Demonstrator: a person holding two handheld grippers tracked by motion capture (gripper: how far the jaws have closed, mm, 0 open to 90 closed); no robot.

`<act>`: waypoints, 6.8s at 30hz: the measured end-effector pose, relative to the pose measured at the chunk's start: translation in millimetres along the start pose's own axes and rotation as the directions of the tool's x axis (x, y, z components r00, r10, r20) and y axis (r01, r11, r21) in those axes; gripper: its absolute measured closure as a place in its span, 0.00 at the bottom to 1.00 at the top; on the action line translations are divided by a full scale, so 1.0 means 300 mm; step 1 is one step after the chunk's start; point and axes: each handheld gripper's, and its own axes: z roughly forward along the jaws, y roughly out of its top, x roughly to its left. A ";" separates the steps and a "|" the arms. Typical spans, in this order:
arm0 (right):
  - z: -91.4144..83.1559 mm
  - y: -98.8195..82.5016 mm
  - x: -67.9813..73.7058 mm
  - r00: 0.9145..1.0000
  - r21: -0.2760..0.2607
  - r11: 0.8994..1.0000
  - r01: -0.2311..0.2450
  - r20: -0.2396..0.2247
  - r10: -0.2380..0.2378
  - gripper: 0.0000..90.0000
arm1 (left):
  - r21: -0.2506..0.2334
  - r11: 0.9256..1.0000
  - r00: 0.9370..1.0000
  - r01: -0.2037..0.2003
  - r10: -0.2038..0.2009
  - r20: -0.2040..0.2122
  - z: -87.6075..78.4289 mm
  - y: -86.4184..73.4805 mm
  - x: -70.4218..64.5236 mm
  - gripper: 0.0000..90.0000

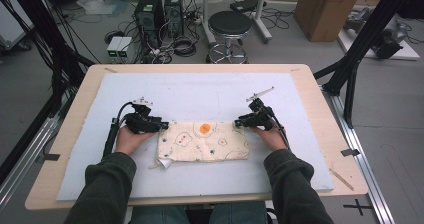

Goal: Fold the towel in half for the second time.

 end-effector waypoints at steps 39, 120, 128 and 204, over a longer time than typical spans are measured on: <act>-0.066 0.073 -0.042 1.000 -0.075 0.997 0.006 0.006 -0.005 0.95 | -0.124 0.992 0.999 -0.014 0.010 -0.039 -0.037 0.096 0.015 0.96; -0.141 -0.037 0.051 0.997 -0.169 0.985 0.039 -0.058 -0.049 0.95 | -0.181 0.977 0.993 -0.112 0.118 0.024 -0.143 -0.014 -0.088 0.95; -0.143 -0.065 0.055 0.996 -0.168 0.985 0.037 -0.069 -0.050 0.95 | -0.176 0.976 0.991 -0.127 0.134 0.028 -0.140 -0.034 -0.103 0.95; -0.150 -0.225 0.142 0.990 -0.162 0.981 0.105 -0.077 -0.119 0.82 | -0.040 0.968 0.967 -0.247 0.249 0.058 -0.125 -0.134 -0.186 0.74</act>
